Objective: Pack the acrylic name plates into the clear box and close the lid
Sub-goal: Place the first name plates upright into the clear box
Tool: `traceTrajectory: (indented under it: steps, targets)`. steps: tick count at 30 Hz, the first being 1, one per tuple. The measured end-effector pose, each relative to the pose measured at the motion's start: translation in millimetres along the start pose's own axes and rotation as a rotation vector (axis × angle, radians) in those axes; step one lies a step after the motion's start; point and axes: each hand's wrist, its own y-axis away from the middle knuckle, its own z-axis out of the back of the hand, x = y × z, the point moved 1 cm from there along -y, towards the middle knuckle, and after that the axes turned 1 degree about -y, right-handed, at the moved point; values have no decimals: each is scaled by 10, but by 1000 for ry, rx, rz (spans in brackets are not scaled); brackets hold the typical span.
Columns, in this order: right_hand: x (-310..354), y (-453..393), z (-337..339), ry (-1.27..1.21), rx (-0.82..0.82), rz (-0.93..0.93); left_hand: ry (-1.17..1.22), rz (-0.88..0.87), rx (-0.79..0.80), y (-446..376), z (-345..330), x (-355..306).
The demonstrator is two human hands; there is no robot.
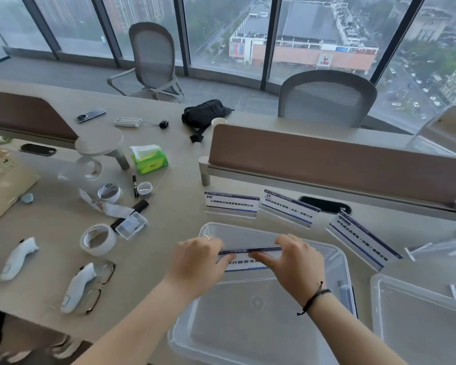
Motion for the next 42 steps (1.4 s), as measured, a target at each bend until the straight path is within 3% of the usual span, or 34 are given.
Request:
traceTrajectory:
  steps: [4, 11, 18, 28, 34, 39, 42]
  targets:
    - [-134, 90, -190, 22, 98, 42, 34, 110, 117, 273, -205, -101]
    - [-124, 126, -564, 68, 448, 23, -73, 238, 449, 584, -486, -239]
    - [3, 84, -1010, 71, 633, 80, -200, 234, 720, 749, -693, -269]
    - [232, -12, -1421, -84, 709, 105, -138, 372, 778, 757, -832, -195]
    - [393, 8, -1441, -337, 753, -231, -106, 449, 730, 729, -872, -177]
    - [590, 156, -1561, -912, 869, -780, -115, 422, 697, 707, -911, -167]
    - [708, 205, -1628, -1042, 905, -892, -106, 422, 695, 693, -928, -164]
